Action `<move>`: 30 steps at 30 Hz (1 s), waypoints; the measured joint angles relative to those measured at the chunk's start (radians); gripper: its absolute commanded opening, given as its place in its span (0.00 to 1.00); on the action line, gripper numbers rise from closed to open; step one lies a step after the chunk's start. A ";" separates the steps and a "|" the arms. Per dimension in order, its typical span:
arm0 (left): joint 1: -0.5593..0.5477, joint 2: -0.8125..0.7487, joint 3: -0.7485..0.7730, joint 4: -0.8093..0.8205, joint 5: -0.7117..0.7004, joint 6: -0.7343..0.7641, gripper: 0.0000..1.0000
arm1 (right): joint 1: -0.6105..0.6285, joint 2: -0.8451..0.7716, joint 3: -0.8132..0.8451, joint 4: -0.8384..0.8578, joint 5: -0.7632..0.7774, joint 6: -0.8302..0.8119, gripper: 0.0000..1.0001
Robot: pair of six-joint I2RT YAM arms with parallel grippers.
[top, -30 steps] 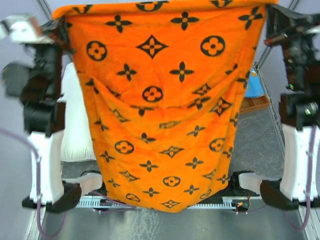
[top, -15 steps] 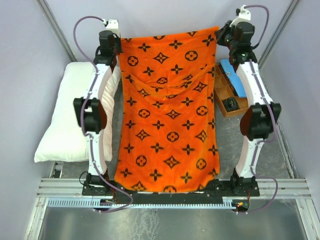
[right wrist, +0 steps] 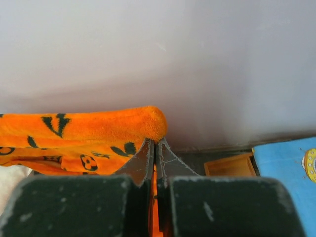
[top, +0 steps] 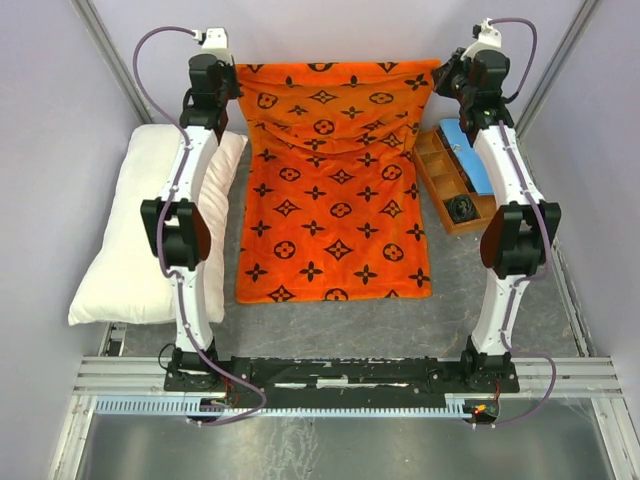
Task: Remove the pillowcase from the pillow
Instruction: Fold the pillowcase at the center of the board.
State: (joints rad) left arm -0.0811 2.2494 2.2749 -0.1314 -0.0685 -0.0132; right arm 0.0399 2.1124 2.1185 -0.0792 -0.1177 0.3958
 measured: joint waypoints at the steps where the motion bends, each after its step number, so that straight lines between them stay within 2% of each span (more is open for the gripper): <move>1: 0.000 -0.032 -0.032 0.010 0.002 0.000 0.03 | -0.001 -0.030 -0.038 0.008 -0.003 0.000 0.01; 3: 0.000 -0.099 -0.115 0.013 0.002 0.000 0.03 | -0.003 -0.101 -0.133 0.026 -0.013 0.001 0.01; 5: 0.000 -0.194 -0.259 0.022 -0.003 -0.001 0.03 | -0.004 -0.197 -0.263 0.048 -0.022 0.003 0.01; 10: -0.009 -0.482 -0.714 0.044 -0.037 -0.063 0.03 | -0.003 -0.488 -0.626 0.098 -0.035 0.046 0.01; 13: -0.018 -0.647 -0.951 0.043 -0.046 -0.140 0.03 | -0.002 -0.676 -0.885 0.174 -0.024 0.142 0.01; 17: -0.022 -0.767 -1.113 -0.036 -0.063 -0.249 0.03 | -0.003 -0.808 -1.143 0.184 -0.004 0.283 0.01; 23: -0.021 -0.895 -1.376 -0.148 -0.053 -0.404 0.03 | -0.003 -0.883 -1.471 0.079 0.010 0.425 0.01; 25: -0.021 -0.900 -1.457 -0.178 -0.050 -0.475 0.03 | -0.003 -0.867 -1.507 0.032 0.005 0.451 0.01; 30: -0.021 -0.801 -1.499 -0.186 -0.031 -0.567 0.03 | 0.004 -0.739 -1.498 -0.010 -0.006 0.469 0.01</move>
State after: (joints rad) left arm -0.1017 1.4479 0.7761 -0.3176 -0.0990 -0.5804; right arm 0.0441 1.3731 0.6209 -0.0891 -0.1234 0.8646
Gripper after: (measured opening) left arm 0.054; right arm 0.018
